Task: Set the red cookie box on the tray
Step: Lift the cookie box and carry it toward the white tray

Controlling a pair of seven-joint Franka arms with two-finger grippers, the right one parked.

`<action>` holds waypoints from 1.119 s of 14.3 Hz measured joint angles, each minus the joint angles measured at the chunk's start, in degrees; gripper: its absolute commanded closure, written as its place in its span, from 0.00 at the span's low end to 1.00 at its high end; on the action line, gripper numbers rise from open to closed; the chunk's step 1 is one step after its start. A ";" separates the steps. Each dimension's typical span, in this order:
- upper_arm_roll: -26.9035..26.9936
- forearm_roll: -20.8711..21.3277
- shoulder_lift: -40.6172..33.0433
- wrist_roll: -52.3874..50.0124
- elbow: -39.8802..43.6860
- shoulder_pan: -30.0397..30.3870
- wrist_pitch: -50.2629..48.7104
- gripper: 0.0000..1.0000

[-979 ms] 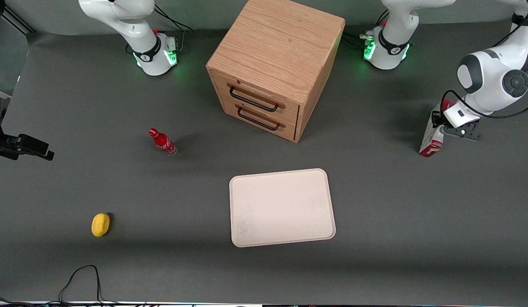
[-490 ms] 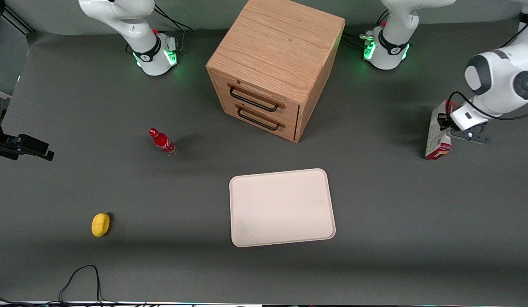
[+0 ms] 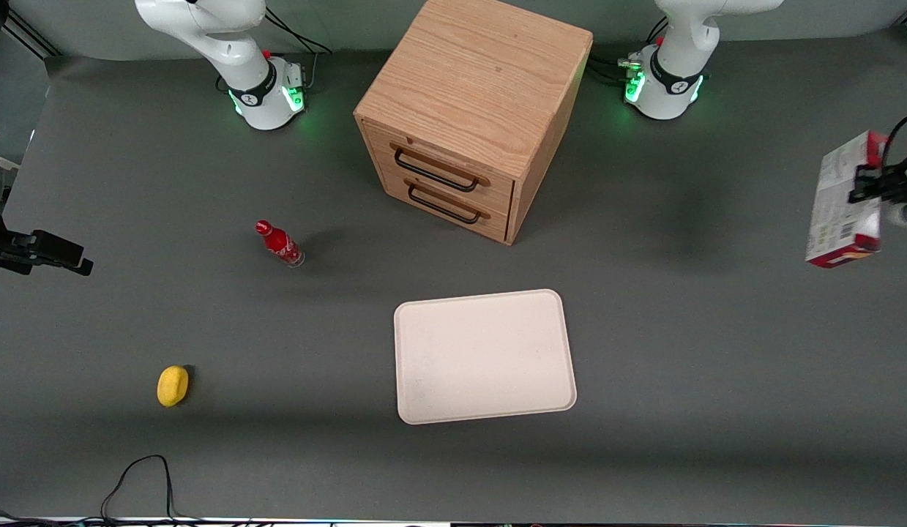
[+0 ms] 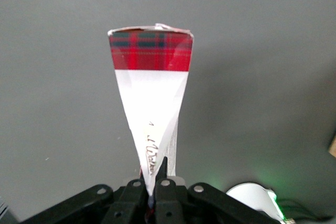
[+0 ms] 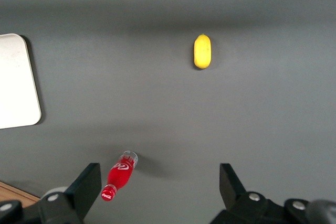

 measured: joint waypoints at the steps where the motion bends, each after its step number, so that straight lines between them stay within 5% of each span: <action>1: -0.41 -0.02 0.89 -0.77 5.16 -0.26 -4.58 1.00; 4: -0.80 -0.25 5.78 -2.12 16.60 -0.72 -11.40 1.00; 8: -4.19 -2.32 11.16 -9.40 21.01 -0.75 -11.95 1.00; 16: -27.40 -2.64 26.26 -48.73 33.54 -1.53 -8.29 1.00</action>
